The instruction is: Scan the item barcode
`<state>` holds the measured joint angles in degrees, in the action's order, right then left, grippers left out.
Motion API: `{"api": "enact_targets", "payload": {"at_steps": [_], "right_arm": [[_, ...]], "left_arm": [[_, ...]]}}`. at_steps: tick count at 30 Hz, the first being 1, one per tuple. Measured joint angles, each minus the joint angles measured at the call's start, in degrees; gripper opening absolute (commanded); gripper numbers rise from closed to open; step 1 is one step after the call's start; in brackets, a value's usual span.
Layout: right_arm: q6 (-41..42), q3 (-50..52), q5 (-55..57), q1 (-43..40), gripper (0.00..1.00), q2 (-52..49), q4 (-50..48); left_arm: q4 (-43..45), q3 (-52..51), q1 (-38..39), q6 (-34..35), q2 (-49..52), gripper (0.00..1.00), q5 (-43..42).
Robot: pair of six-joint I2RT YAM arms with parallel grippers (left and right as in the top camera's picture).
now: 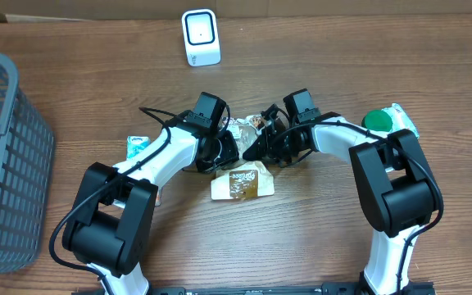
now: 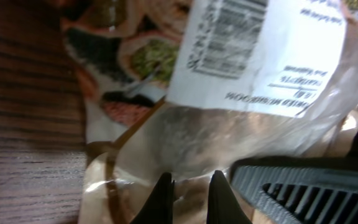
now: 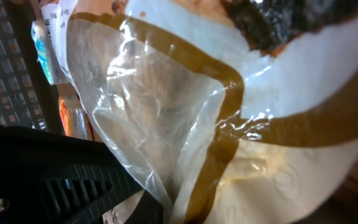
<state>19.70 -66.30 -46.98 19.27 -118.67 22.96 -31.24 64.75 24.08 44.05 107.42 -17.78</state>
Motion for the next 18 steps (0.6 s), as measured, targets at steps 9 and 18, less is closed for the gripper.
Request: {"api": "enact_targets", "payload": {"at_steps": [9,18], "right_arm": [[-0.81,0.0,-0.42,-1.95,0.04,0.0,1.09],[-3.06,0.0,-3.52,-2.08,0.04,0.0,0.94]], "left_arm": [[-22.36,9.79,-8.39,-13.11,-8.07,0.04,2.47],[-39.98,26.6,-26.84,-27.26,-17.84,0.04,4.33]]}}
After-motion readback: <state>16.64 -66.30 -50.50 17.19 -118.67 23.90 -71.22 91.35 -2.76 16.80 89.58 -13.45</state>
